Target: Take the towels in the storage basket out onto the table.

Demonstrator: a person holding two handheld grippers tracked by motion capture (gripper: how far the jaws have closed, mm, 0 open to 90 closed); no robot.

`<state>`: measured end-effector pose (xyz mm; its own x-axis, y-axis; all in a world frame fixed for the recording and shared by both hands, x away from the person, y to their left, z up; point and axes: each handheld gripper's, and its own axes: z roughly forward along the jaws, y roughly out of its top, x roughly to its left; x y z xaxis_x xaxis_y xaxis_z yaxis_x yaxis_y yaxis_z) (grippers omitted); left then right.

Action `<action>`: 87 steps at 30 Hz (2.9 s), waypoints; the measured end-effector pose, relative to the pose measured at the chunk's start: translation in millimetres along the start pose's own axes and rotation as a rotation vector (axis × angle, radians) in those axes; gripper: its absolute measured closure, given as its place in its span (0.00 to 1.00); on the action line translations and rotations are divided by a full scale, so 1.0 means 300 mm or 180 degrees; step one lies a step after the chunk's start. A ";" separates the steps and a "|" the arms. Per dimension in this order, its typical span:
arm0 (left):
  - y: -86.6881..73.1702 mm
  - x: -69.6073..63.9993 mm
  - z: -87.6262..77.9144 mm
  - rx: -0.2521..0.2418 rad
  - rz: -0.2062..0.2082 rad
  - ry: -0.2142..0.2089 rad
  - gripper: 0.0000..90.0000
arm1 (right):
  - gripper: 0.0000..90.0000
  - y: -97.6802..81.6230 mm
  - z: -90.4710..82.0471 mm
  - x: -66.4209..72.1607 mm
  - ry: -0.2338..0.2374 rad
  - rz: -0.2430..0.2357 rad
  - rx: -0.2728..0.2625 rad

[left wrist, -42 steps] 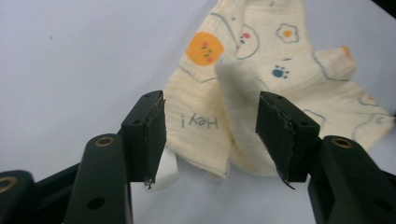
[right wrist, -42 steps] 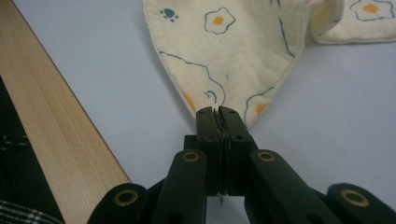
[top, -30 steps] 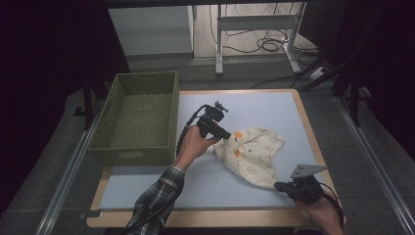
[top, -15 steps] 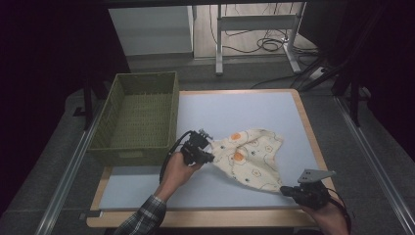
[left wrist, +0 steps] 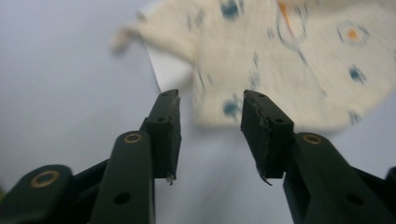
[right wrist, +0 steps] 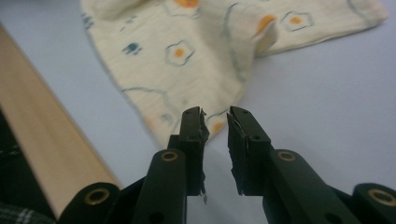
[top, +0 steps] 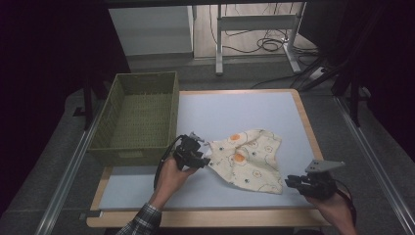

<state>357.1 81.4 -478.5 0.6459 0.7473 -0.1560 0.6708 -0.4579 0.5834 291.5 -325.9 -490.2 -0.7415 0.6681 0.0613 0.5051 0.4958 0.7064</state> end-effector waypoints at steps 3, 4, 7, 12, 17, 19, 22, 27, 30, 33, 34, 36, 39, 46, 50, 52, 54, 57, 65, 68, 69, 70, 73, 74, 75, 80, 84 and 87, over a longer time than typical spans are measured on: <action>0.053 0.016 0.029 -0.0048 -0.0019 0.0048 0.70 | 0.85 0.031 0.026 -0.052 -0.0073 0.0068 0.0002; 0.070 0.022 0.042 -0.0038 -0.0019 0.0079 0.71 | 0.86 0.041 0.035 -0.069 -0.0087 0.0097 -0.0015; 0.112 0.039 0.092 0.0007 -0.0007 0.0165 0.72 | 0.87 0.075 0.069 -0.116 -0.0173 0.0151 -0.0006; 0.148 0.083 0.178 0.0110 -0.0079 0.0231 0.70 | 0.87 0.137 0.133 -0.188 -0.0363 0.0189 0.0019; 0.141 0.104 0.230 0.0121 -0.0110 0.0273 0.63 | 0.76 0.182 0.200 -0.247 -0.0539 0.0308 0.0013; 0.136 0.106 0.238 0.0083 -0.0106 0.0279 0.64 | 0.71 0.192 0.225 -0.267 -0.0572 0.0384 0.0005; 0.137 0.099 0.240 0.0105 -0.0037 0.0362 0.70 | 0.65 0.199 0.266 -0.280 -0.0566 0.0468 0.0026; 0.131 0.084 0.240 0.0118 0.0036 0.0233 0.96 | 0.85 0.205 0.304 -0.252 -0.0587 0.0384 0.0068; 0.141 0.079 0.233 0.0129 0.0103 0.0278 0.98 | 0.98 0.208 0.306 -0.242 -0.0497 0.0399 0.0084; 0.170 0.089 0.200 0.0020 0.0110 0.0334 0.98 | 0.98 0.224 0.297 -0.239 -0.0575 0.0318 0.0144; 0.181 0.093 0.191 -0.0001 0.0112 0.0363 0.98 | 0.98 0.230 0.289 -0.245 -0.0577 0.0327 0.0131; 0.212 0.109 0.171 -0.0042 0.0124 0.0437 0.98 | 0.98 0.243 0.274 -0.258 -0.0620 0.0338 0.0107; 0.266 0.135 0.156 -0.0028 0.0163 0.0551 0.98 | 0.98 0.274 0.251 -0.292 -0.0680 0.0367 0.0060; 0.393 0.209 0.161 -0.0227 0.0166 0.1029 0.97 | 0.96 0.366 0.225 -0.381 -0.0868 0.0405 -0.0055; 0.410 0.233 0.197 -0.0184 0.0061 0.1021 0.77 | 0.81 0.383 0.230 -0.413 -0.0895 0.0553 -0.0036; 0.396 0.216 0.212 -0.0157 0.0129 0.0985 0.75 | 0.81 0.373 0.230 -0.405 -0.0864 0.0501 -0.0029; 0.380 0.200 0.222 -0.0119 0.0139 0.0933 0.69 | 0.80 0.353 0.232 -0.393 -0.0805 0.0475 -0.0003; 0.352 0.176 0.219 -0.0103 0.0151 0.0815 0.67 | 0.80 0.319 0.230 -0.363 -0.0705 0.0425 0.0019; 0.260 0.117 0.208 0.0091 0.0155 0.0658 0.63 | 0.80 0.225 0.209 -0.259 -0.0442 0.0325 0.0054; 0.219 0.121 0.236 0.0278 0.0116 0.0669 0.61 | 0.78 0.196 0.201 -0.226 -0.0394 0.0267 0.0066; 0.206 0.123 0.248 0.0331 0.0097 0.0695 0.61 | 0.77 0.188 0.197 -0.216 -0.0384 0.0255 0.0075; 0.195 0.129 0.258 0.0349 0.0073 0.0687 0.61 | 0.77 0.181 0.193 -0.209 -0.0379 0.0241 0.0078; 0.182 0.150 0.253 0.0206 -0.0076 0.0461 0.83 | 0.77 0.168 0.179 -0.200 -0.0378 0.0245 0.0072; 0.182 0.153 0.254 0.0205 -0.0057 0.0435 0.98 | 0.77 0.166 0.176 -0.202 -0.0381 0.0247 0.0056; 0.187 0.161 0.253 0.0211 -0.0084 0.0398 0.99 | 0.77 0.166 0.173 -0.206 -0.0384 0.0258 0.0049; 0.213 0.206 0.229 0.0185 -0.0091 0.0812 0.98 | 0.77 0.170 0.169 -0.220 -0.0406 0.0306 0.0023; 0.215 0.207 0.234 0.0194 -0.0072 0.0855 0.80 | 0.75 0.174 0.173 -0.234 -0.0432 0.0312 0.0018; 0.227 0.209 0.233 0.0108 -0.0156 0.0793 0.73 | 0.73 0.182 0.185 -0.250 -0.0446 0.0348 -0.0016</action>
<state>468.6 63.5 -504.4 0.5054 0.8626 0.0203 0.7136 -0.4311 0.5522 399.2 -318.0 -495.4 -0.6133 0.7889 0.0394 0.5770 0.4134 0.7044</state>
